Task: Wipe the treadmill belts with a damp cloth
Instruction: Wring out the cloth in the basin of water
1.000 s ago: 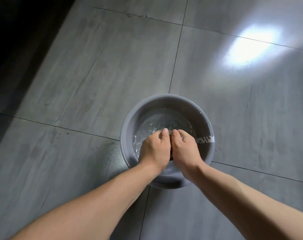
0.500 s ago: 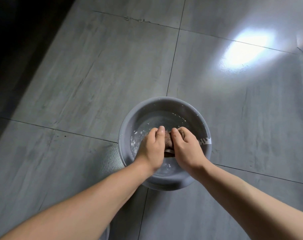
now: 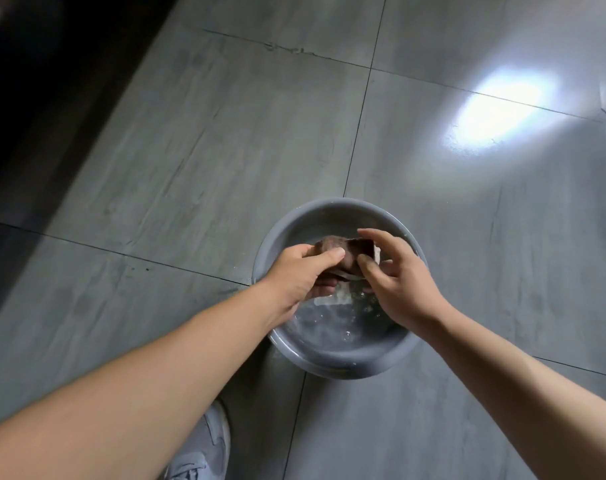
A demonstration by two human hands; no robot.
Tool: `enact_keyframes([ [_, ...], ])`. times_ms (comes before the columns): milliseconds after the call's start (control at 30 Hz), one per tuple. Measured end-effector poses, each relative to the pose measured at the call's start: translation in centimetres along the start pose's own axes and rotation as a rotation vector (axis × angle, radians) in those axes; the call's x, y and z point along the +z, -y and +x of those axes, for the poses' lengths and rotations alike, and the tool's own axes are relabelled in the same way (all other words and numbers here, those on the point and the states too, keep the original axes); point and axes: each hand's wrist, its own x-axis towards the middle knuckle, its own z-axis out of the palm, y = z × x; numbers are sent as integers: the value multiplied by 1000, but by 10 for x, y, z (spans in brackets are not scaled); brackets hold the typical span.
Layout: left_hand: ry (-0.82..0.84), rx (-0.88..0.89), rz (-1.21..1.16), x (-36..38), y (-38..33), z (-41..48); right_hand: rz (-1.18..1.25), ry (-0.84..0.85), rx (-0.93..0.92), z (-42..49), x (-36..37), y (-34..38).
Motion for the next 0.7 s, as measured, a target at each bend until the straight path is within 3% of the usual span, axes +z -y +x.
enact_keyframes([
  [167, 11, -14, 112, -3, -17, -27, -8, -49, -83, -17, -6, 30],
  [300, 12, -75, -121, -2, -33, -77, -113, 65, -111, -41, -21, 69],
  [500, -37, -46, -209, 3, -62, -165, -253, 195, -263, -77, -51, 159],
  [700, -91, -49, -273, -4, -90, -261, -244, 245, -175, -120, -71, 240],
])
